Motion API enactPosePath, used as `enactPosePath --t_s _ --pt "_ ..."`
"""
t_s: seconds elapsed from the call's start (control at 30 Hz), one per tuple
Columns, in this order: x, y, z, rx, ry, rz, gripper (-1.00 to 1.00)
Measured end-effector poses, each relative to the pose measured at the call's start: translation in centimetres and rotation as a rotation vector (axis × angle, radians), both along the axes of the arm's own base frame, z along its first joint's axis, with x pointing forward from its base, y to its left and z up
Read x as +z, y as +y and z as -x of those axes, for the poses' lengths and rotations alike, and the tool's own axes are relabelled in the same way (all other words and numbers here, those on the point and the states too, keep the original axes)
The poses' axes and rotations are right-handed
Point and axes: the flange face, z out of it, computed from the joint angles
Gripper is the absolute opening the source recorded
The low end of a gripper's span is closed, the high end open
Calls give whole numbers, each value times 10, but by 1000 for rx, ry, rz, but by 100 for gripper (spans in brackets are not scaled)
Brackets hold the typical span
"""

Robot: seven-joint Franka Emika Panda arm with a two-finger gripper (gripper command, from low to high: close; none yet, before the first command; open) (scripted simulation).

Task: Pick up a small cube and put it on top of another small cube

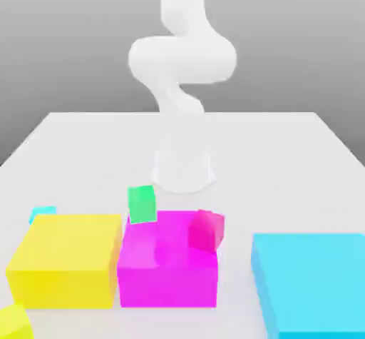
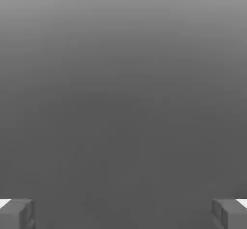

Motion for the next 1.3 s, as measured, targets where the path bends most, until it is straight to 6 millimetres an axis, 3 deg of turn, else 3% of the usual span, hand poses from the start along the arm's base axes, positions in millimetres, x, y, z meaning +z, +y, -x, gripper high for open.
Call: enactPosePath --t_s 0.13,0.3,0.47,0.63,0.97,1.3 --pt "-48 -40 -25 -215 68 -161 0" --pt "-109 -88 -43 -490 140 -341 0" --pt "-173 -135 -46 -781 199 -506 0" --pt "-236 -179 -36 -1086 243 -655 0" --pt "-358 -249 21 -1736 273 -895 0" --pt "-462 -291 121 -2440 188 -1041 0"
